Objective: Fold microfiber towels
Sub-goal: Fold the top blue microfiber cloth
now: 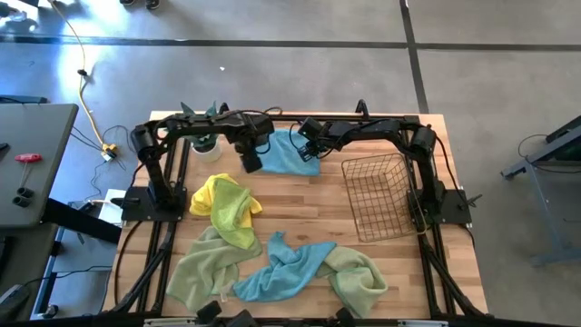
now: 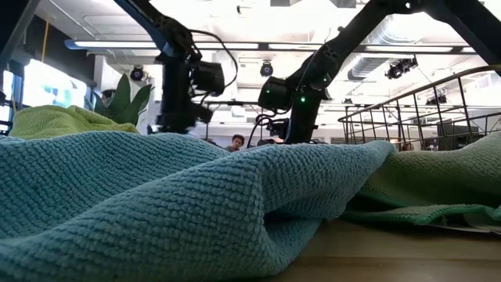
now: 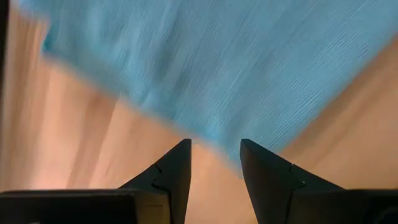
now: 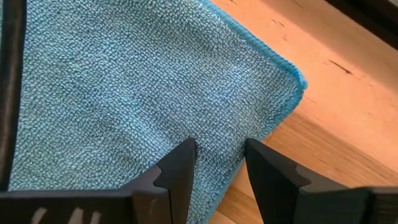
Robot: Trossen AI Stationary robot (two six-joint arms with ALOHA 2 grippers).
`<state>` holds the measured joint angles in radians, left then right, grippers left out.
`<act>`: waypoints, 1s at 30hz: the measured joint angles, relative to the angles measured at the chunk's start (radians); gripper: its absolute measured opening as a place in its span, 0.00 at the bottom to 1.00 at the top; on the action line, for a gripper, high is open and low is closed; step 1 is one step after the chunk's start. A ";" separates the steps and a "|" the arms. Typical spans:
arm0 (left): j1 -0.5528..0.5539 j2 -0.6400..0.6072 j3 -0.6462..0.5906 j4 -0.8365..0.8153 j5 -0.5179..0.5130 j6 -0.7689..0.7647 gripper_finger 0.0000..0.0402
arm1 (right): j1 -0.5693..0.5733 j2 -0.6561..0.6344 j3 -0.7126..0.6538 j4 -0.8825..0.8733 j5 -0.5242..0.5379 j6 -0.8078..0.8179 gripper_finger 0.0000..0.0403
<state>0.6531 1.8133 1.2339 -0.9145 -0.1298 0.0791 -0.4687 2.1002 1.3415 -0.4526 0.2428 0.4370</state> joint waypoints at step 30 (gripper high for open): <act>0.252 0.023 -0.094 0.318 0.188 -0.289 0.31 | 0.003 0.001 -0.002 0.033 -0.039 0.000 0.34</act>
<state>0.9054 1.8360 1.1397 -0.5962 0.0584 -0.2097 -0.4652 2.1014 1.3392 -0.4200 0.2039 0.4366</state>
